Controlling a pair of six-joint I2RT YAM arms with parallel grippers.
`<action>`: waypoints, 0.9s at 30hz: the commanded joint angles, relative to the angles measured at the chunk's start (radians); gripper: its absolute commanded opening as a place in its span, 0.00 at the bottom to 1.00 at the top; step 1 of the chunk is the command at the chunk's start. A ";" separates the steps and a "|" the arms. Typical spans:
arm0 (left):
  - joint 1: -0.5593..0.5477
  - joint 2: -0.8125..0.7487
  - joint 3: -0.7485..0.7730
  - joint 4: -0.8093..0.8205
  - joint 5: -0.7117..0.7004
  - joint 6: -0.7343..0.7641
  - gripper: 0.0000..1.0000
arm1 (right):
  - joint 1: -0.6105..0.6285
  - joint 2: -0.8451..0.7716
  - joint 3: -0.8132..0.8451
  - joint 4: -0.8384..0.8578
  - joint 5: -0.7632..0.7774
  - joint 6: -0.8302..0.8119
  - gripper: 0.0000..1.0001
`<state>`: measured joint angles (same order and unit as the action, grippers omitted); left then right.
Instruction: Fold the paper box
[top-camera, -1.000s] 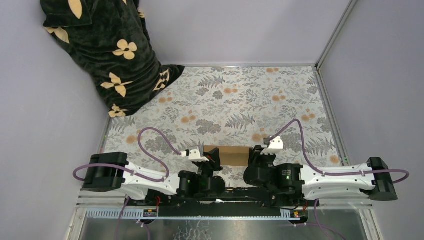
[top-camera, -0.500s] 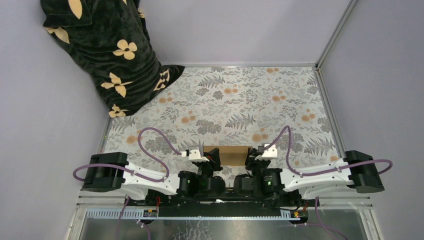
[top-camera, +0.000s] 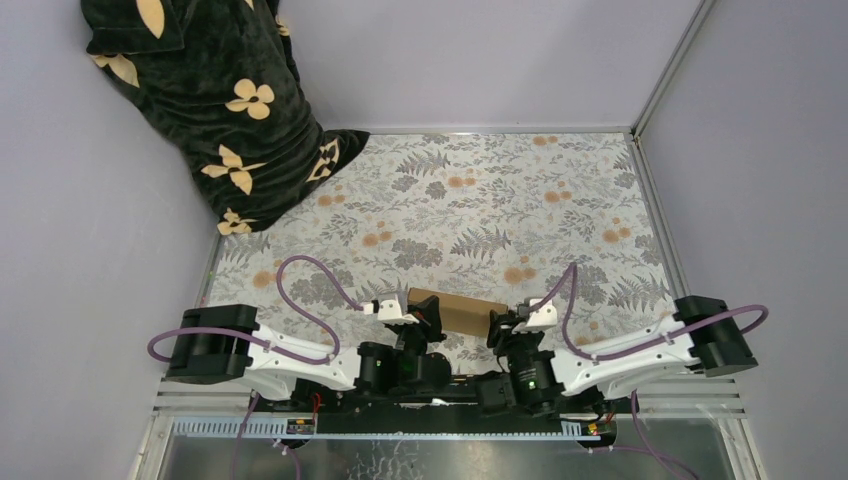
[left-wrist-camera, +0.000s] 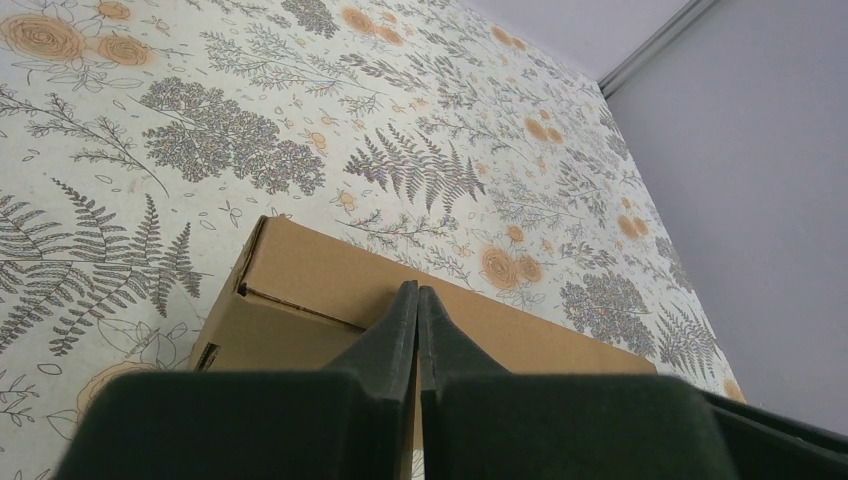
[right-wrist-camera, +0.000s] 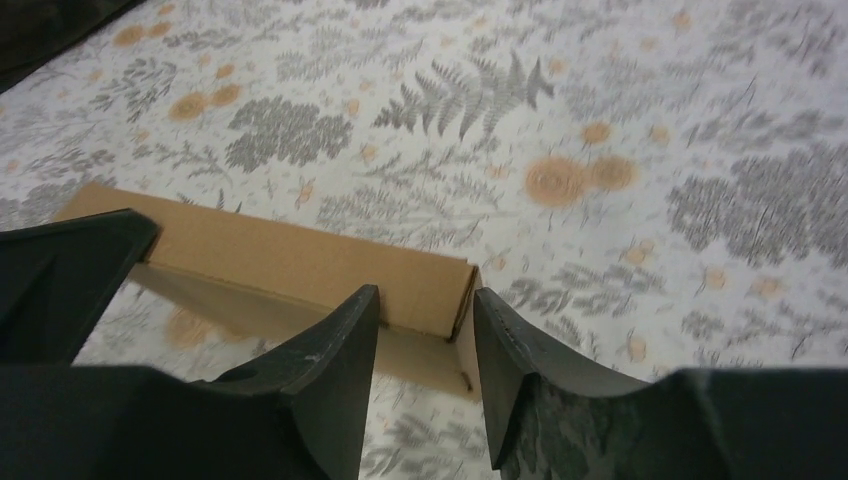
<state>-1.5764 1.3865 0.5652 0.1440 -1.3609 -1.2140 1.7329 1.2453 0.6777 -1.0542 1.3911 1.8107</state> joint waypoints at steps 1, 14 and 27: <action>-0.013 0.083 -0.065 -0.160 0.241 0.008 0.05 | 0.028 -0.107 0.060 -0.025 -0.168 -0.015 0.48; -0.020 0.118 -0.034 -0.161 0.246 0.014 0.05 | 0.027 -0.184 0.123 -0.047 -0.141 -0.151 0.38; -0.020 0.125 -0.032 -0.161 0.250 0.008 0.06 | -0.011 -0.163 -0.005 0.088 -0.233 -0.138 0.33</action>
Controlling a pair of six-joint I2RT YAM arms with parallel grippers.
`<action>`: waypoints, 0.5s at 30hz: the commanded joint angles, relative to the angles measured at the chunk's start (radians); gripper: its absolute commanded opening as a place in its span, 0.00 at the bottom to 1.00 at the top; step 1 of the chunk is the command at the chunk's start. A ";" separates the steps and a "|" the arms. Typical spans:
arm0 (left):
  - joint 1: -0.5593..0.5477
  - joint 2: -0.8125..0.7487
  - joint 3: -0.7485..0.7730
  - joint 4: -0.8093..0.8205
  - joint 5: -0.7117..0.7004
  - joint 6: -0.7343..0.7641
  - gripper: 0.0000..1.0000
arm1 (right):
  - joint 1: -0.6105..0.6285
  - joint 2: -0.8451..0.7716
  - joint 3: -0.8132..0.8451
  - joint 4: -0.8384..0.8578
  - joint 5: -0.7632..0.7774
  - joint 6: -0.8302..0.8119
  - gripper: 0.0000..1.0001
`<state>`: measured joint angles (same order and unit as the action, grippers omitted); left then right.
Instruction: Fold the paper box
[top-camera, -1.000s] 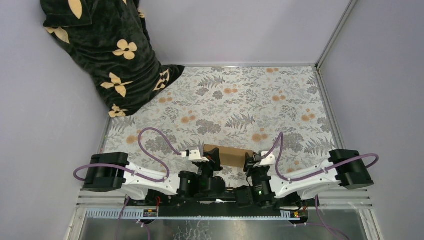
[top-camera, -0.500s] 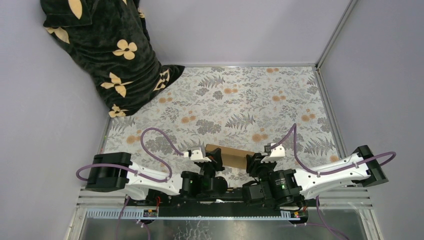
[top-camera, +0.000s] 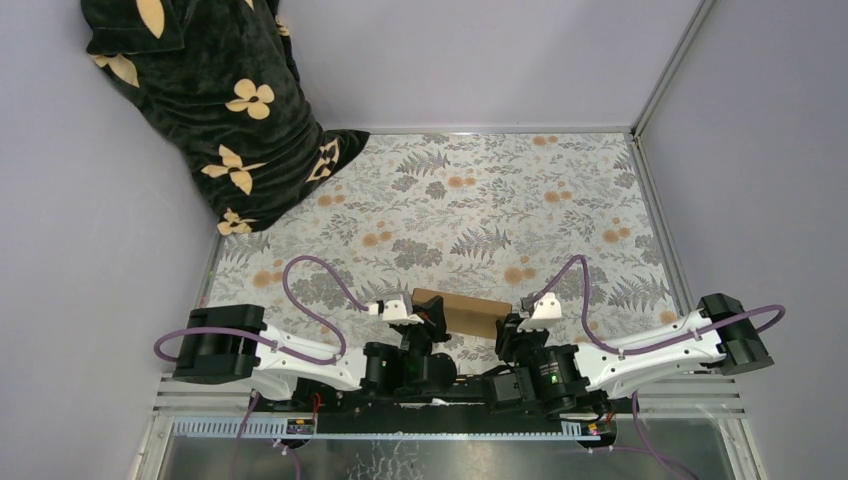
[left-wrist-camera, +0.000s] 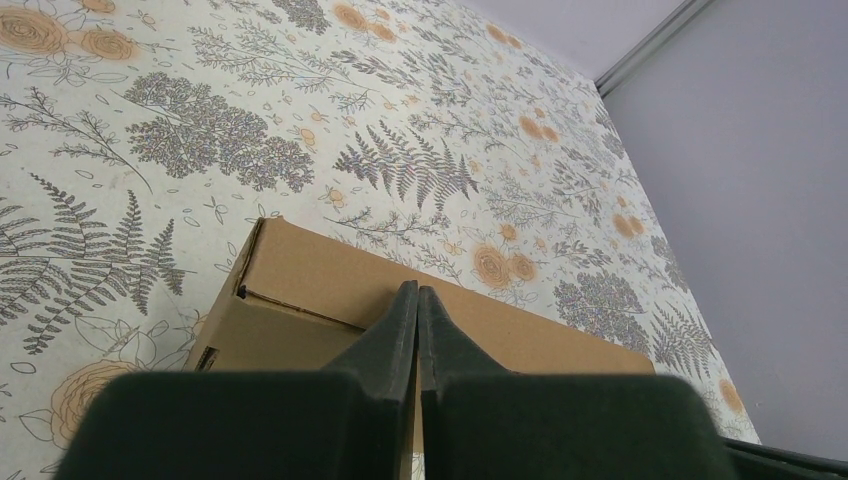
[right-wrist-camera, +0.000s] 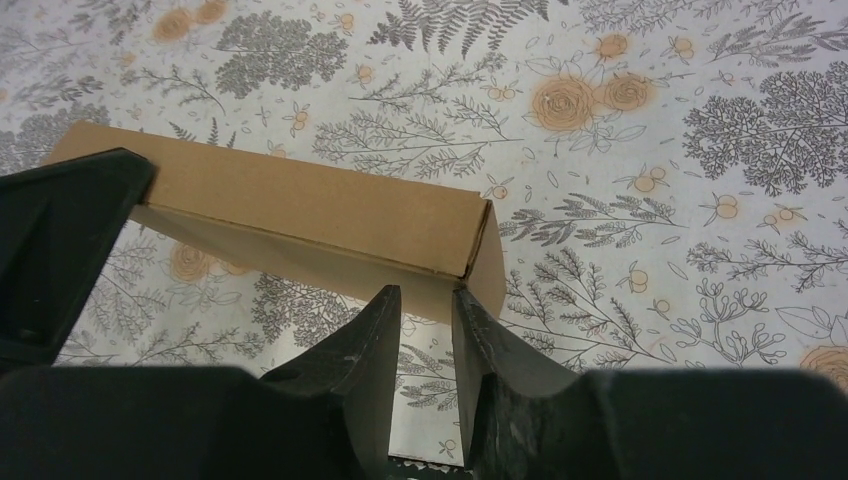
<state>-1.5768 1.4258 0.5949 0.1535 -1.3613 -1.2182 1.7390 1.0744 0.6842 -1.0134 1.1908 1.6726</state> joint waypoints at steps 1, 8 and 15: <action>-0.020 0.090 -0.060 -0.169 0.252 0.012 0.06 | -0.018 0.013 -0.001 0.047 -0.029 -0.015 0.33; 0.013 0.118 -0.091 -0.075 0.285 0.035 0.06 | -0.135 -0.005 0.042 0.255 -0.063 -0.347 0.33; 0.054 0.185 -0.082 0.013 0.332 0.090 0.06 | -0.266 -0.076 -0.048 0.512 -0.184 -0.580 0.34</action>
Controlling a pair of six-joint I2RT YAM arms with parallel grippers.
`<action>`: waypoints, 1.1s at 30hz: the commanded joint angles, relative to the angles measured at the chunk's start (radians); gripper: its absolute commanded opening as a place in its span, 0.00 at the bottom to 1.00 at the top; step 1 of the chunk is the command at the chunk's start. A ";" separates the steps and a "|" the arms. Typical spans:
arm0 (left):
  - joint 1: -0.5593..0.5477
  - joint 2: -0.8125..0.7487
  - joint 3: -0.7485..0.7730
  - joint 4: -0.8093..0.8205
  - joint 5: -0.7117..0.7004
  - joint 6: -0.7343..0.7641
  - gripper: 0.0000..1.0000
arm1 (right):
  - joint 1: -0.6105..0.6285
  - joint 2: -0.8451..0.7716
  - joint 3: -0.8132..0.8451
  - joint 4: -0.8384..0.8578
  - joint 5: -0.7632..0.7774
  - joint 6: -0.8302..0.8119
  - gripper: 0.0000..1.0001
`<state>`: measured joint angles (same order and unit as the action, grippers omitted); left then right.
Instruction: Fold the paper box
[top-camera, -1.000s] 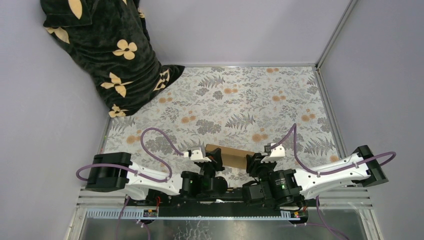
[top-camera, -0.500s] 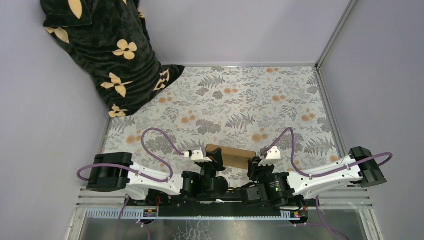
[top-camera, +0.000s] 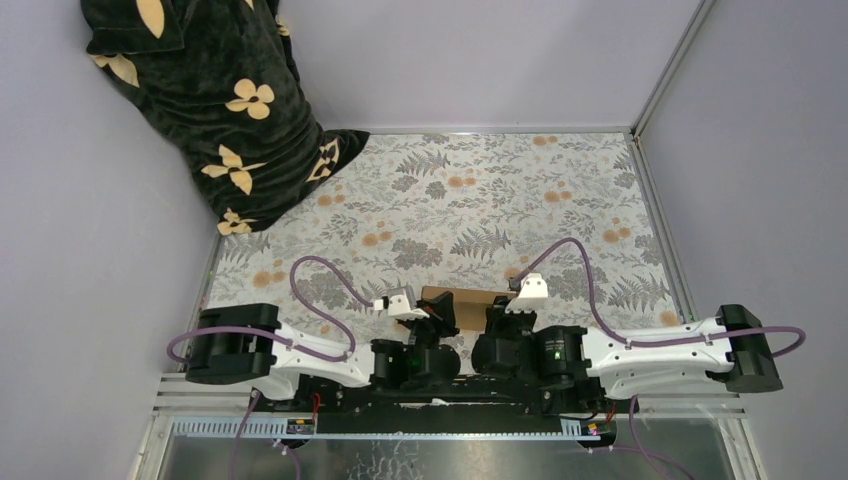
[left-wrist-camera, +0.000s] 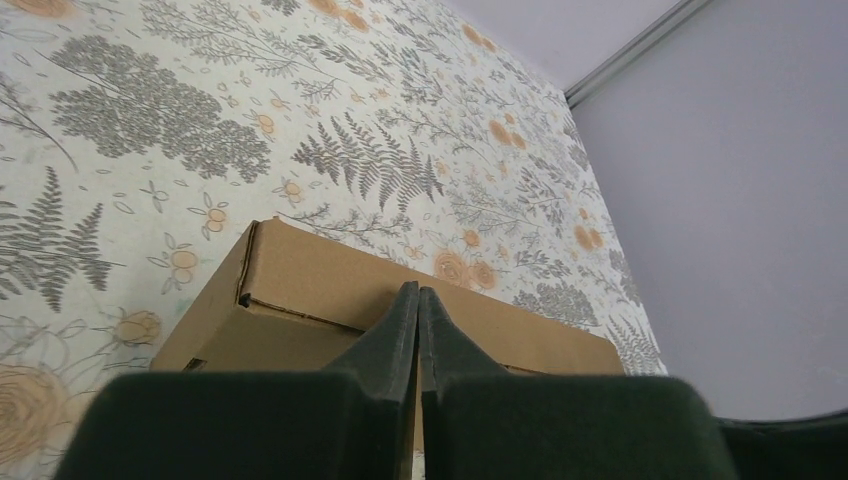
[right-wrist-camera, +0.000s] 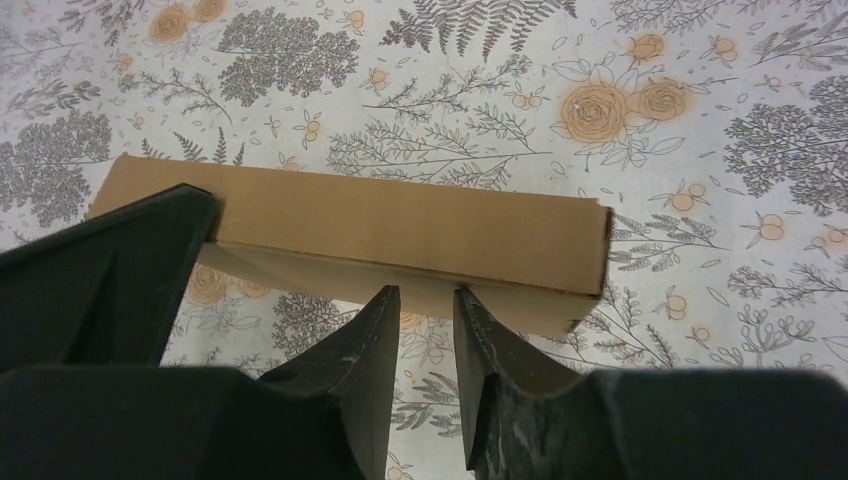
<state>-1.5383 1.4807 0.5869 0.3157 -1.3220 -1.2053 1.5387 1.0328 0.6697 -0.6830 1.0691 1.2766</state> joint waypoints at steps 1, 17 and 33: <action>0.023 0.141 -0.073 -0.134 0.299 0.082 0.05 | -0.085 -0.036 -0.036 0.205 -0.078 -0.207 0.34; 0.049 0.250 -0.032 -0.103 0.353 0.085 0.04 | -0.206 -0.121 0.233 0.009 -0.151 -0.407 0.63; 0.066 0.208 -0.026 -0.195 0.366 0.037 0.05 | -0.635 -0.083 0.238 -0.101 -0.437 -0.528 0.88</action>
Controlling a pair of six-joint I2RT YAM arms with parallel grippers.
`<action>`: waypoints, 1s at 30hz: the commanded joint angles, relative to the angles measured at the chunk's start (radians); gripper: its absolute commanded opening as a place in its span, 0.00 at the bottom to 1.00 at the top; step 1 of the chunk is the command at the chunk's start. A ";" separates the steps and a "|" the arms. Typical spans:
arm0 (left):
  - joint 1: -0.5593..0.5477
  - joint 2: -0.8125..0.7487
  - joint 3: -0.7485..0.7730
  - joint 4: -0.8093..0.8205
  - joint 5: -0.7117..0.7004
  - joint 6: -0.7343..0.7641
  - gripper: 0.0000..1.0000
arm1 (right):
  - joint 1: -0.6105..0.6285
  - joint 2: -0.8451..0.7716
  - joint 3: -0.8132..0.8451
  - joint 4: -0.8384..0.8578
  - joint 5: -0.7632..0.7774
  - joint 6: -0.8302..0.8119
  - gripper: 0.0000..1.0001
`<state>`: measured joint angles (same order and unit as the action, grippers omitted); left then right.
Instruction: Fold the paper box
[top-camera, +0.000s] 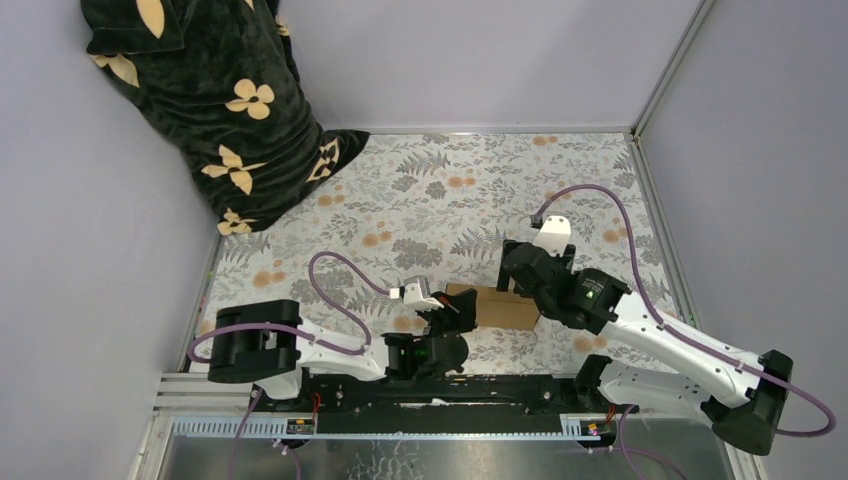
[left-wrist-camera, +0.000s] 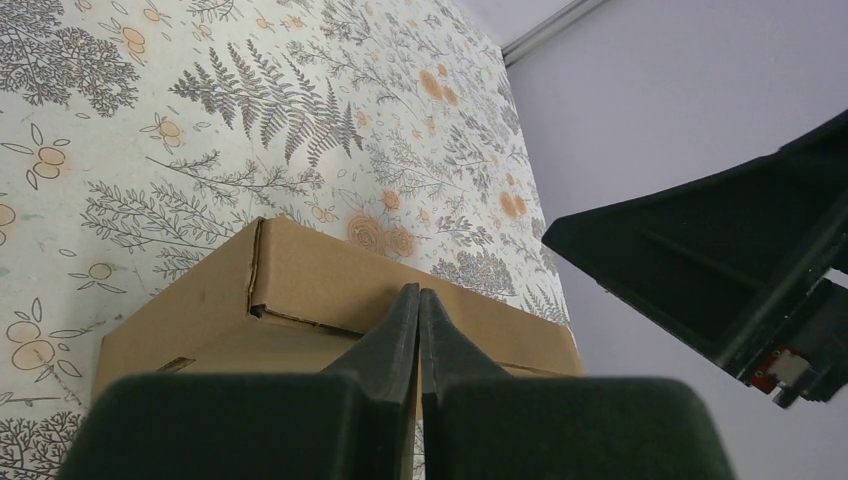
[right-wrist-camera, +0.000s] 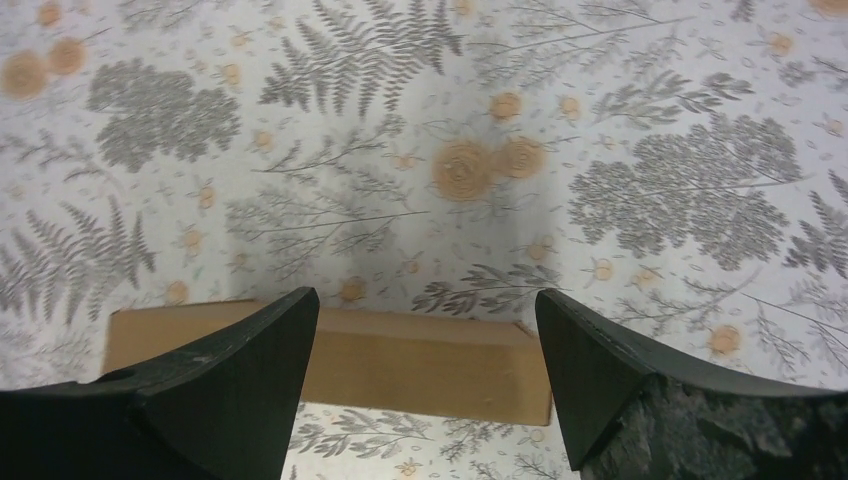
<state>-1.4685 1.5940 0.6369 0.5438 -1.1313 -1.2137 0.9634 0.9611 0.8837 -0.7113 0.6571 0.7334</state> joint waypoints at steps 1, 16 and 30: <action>-0.004 0.095 -0.068 -0.434 0.174 0.048 0.05 | -0.069 -0.025 0.007 -0.073 -0.011 0.032 0.87; 0.012 -0.017 -0.100 -0.537 0.171 0.003 0.06 | -0.161 -0.085 -0.239 -0.097 0.064 0.305 0.59; 0.046 -0.099 -0.090 -0.542 0.166 0.090 0.30 | -0.161 -0.098 -0.327 -0.030 0.075 0.389 0.45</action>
<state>-1.4414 1.4620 0.6132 0.3878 -1.0046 -1.2518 0.8085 0.8391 0.5575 -0.7731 0.6979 1.1011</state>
